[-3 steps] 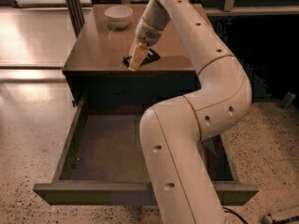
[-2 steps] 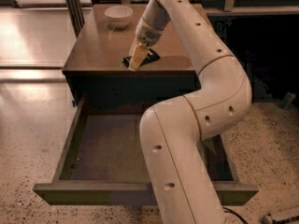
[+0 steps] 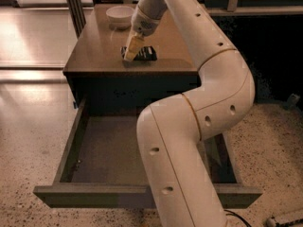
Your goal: Place rxbar chocolate into top drawer
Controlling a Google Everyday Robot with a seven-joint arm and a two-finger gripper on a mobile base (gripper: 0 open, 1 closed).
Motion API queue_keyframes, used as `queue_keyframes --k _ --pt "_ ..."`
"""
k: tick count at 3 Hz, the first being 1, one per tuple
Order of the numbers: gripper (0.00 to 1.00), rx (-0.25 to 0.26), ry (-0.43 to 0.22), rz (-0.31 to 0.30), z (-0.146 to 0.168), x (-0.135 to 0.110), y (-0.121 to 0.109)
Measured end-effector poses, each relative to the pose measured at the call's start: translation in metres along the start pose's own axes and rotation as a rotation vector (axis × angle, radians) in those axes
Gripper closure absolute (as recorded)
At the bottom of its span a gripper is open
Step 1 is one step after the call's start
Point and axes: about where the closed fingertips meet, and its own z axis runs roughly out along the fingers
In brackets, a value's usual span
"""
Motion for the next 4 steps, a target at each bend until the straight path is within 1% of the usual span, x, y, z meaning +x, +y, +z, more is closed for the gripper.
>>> queue_keyframes --k 1,3,4 --pt "1.0 0.005 -0.005 0.0 0.003 -0.001 -0.002" --pt "1.0 0.032 0.003 -0.033 -0.015 -0.031 0.001" --pt "1.0 0.036 -0.004 -0.039 -0.018 -0.05 0.004"
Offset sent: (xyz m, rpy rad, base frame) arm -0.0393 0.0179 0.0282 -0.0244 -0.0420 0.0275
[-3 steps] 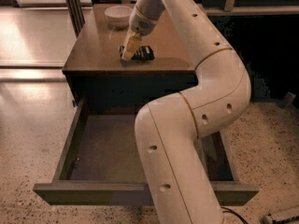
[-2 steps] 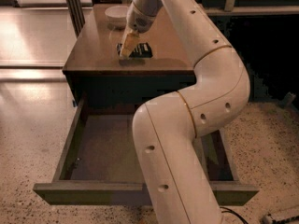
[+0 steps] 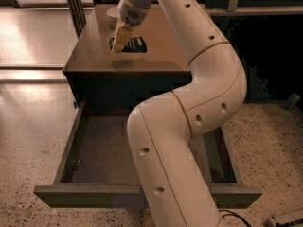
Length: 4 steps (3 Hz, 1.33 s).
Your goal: Place rxbar chocolate into top drawer
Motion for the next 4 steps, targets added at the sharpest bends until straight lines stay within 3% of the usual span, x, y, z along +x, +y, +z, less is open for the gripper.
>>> queue_keyframes --k 1,2,3,4 --pt "1.0 0.015 -0.012 0.013 -0.005 -0.016 0.004" --pt "1.0 -0.033 0.008 0.11 0.024 0.006 0.019" --pt "1.0 -0.084 0.039 0.262 0.061 0.051 0.041" --pt "1.0 -0.084 0.039 0.262 0.06 0.051 0.041"
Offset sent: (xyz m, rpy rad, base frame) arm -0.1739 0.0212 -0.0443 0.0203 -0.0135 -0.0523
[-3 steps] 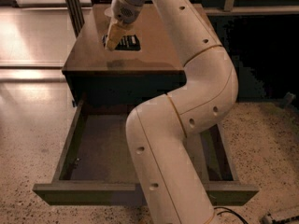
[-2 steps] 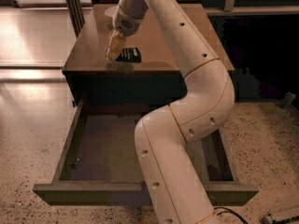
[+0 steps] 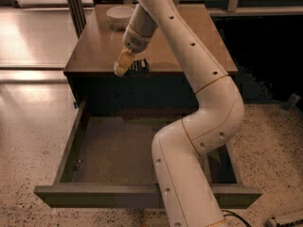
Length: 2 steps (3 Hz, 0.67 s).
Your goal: Place rxbar chocolate into top drawer
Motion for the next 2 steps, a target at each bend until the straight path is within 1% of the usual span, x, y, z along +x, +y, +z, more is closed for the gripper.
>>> queue_keyframes --k 1,2 --pt "1.0 0.0 0.0 0.0 -0.0075 -0.0041 0.0001" --pt "1.0 0.0 0.0 0.0 -0.0083 -0.0051 0.0003"
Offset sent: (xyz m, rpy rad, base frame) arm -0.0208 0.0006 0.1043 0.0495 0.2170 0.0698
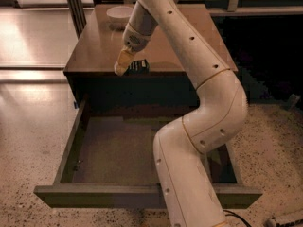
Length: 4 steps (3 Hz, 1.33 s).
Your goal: Place rxbar chocolate into top drawer
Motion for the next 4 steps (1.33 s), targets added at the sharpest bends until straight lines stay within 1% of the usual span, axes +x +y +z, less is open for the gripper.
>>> queue_keyframes --k 1,2,3,4 --pt "1.0 -0.039 -0.053 -0.006 -0.042 -0.022 0.019" --pt "1.0 -0.055 -0.105 -0.018 -0.083 -0.045 0.037" --pt "1.0 -0.064 -0.139 -0.032 -0.104 -0.064 0.054" --pt "1.0 -0.103 -0.184 0.011 -0.109 -0.062 0.066"
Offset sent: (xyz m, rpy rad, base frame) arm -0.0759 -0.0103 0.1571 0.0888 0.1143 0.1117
